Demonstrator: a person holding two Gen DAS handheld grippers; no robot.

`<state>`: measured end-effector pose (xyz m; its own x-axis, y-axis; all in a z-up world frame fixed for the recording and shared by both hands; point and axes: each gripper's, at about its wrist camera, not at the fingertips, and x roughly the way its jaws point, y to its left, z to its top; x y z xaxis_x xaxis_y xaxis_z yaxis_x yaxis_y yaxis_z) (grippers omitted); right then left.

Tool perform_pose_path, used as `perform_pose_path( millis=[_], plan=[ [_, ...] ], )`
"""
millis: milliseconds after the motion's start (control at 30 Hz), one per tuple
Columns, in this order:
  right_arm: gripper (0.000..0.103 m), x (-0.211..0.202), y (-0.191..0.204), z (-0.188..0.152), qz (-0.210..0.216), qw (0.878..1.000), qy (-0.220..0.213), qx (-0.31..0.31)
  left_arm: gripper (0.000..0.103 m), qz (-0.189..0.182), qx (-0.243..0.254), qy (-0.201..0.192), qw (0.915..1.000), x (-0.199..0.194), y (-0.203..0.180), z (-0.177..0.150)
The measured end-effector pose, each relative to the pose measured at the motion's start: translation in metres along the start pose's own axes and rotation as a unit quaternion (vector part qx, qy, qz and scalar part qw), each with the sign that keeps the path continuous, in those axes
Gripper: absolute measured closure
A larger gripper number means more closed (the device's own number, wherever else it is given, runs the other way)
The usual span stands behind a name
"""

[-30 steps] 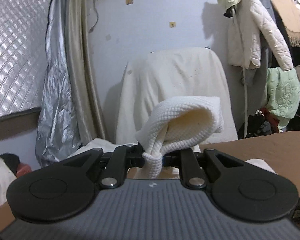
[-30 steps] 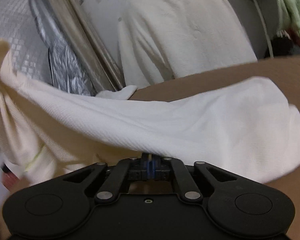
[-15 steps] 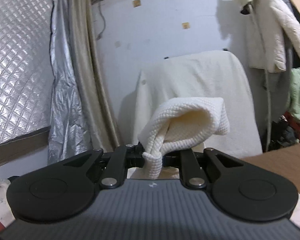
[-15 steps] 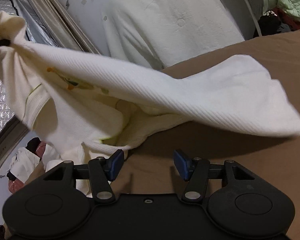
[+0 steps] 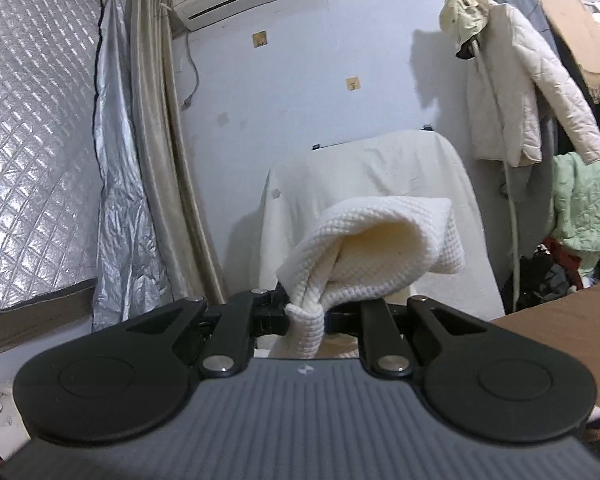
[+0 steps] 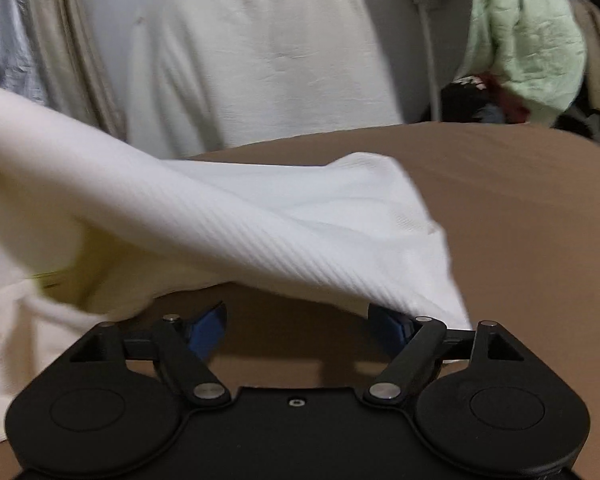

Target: Fold clothes

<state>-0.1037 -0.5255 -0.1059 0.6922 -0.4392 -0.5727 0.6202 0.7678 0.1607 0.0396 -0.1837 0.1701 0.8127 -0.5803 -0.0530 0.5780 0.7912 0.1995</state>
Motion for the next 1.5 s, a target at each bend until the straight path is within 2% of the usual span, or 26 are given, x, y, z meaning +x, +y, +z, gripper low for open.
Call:
perform_pose_path(
  millis=[100,300,333,367,400,467,567,633,667,700,733,767,867,967,1100,1200,1233,1300,1367,1400,1500],
  plan=[
    [0.021,0.008,-0.001,0.009,-0.045,0.998,-0.012,-0.037,0.09,-0.012,-0.002,0.006,0.9999,-0.001,0.006,0.003],
    [0.022,0.006,-0.021,0.039,-0.046,0.995,-0.053,-0.073,0.09,-0.028,0.019,0.012,0.9994,0.02,0.013,0.008],
    [0.043,0.011,-0.022,0.047,-0.031,0.994,-0.052,-0.091,0.09,-0.028,0.028,0.014,0.9991,0.029,0.013,0.009],
    [0.102,0.016,-0.021,0.056,-0.013,0.992,-0.049,-0.112,0.09,-0.028,0.036,0.017,0.9988,0.037,0.012,0.011],
    [0.1,0.022,-0.021,0.067,-0.005,0.99,-0.046,-0.131,0.09,-0.023,0.047,0.016,0.9985,0.05,0.011,0.015],
    [0.101,0.029,-0.023,0.093,-0.003,0.987,-0.053,-0.152,0.09,-0.012,0.068,0.014,0.9975,0.076,0.008,0.022],
    [0.101,0.034,-0.027,0.145,-0.025,0.984,-0.107,-0.141,0.09,0.023,0.079,0.0,0.9966,0.122,0.004,0.032],
    [0.099,0.042,-0.025,0.183,-0.049,0.98,-0.148,-0.123,0.083,0.055,0.07,-0.008,0.996,0.16,0.0,0.034],
    [0.091,0.049,-0.021,0.199,-0.06,0.977,-0.162,-0.12,0.064,0.079,0.071,0.015,0.9942,0.187,-0.005,0.026],
    [0.078,0.061,-0.021,0.208,-0.071,0.979,-0.149,-0.121,0.031,0.102,0.074,0.039,0.9913,0.214,-0.01,0.018],
    [0.049,0.075,-0.021,0.215,-0.08,0.981,-0.126,-0.123,0.027,0.11,0.093,0.082,0.9861,0.238,-0.017,0.001],
    [0.042,0.089,-0.021,0.222,-0.09,0.983,-0.104,-0.126,0.03,0.117,0.113,0.125,0.9788,0.26,-0.023,-0.016],
    [0.041,0.105,-0.033,0.197,-0.108,0.985,-0.074,-0.108,0.03,0.098,0.156,0.161,0.9696,0.267,-0.047,-0.083],
    [0.041,0.1,-0.055,0.153,-0.067,0.995,-0.043,-0.066,0.03,0.017,0.156,0.187,0.9697,0.233,-0.07,-0.135],
    [0.041,0.083,-0.089,0.09,0.006,1.0,-0.003,0.0,0.03,-0.093,0.108,0.196,0.9703,0.172,-0.091,-0.164],
    [0.041,0.061,-0.087,0.053,0.057,0.998,0.007,0.034,0.029,-0.158,0.086,0.205,0.9622,0.137,-0.101,-0.175],
    [0.039,0.054,-0.085,0.042,0.072,0.997,0.01,0.039,0.029,-0.167,0.085,0.214,0.9585,0.132,-0.103,-0.18],
    [0.034,0.048,-0.078,0.032,0.083,0.996,0.013,0.025,0.028,-0.186,0.083,0.234,0.9507,0.121,-0.109,-0.191],
    [0.023,0.044,-0.068,0.024,0.09,0.996,0.016,-0.007,0.028,-0.204,0.068,0.261,0.941,0.116,-0.108,-0.202],
    [0.023,0.042,-0.06,0.021,0.087,0.996,0.015,-0.033,0.027,-0.215,0.06,0.275,0.935,0.113,-0.108,-0.208],
    [0.021,0.043,-0.035,0.015,0.064,0.99,0.012,-0.124,0.026,-0.214,0.078,0.323,0.9186,0.114,-0.115,-0.236]
  ],
)
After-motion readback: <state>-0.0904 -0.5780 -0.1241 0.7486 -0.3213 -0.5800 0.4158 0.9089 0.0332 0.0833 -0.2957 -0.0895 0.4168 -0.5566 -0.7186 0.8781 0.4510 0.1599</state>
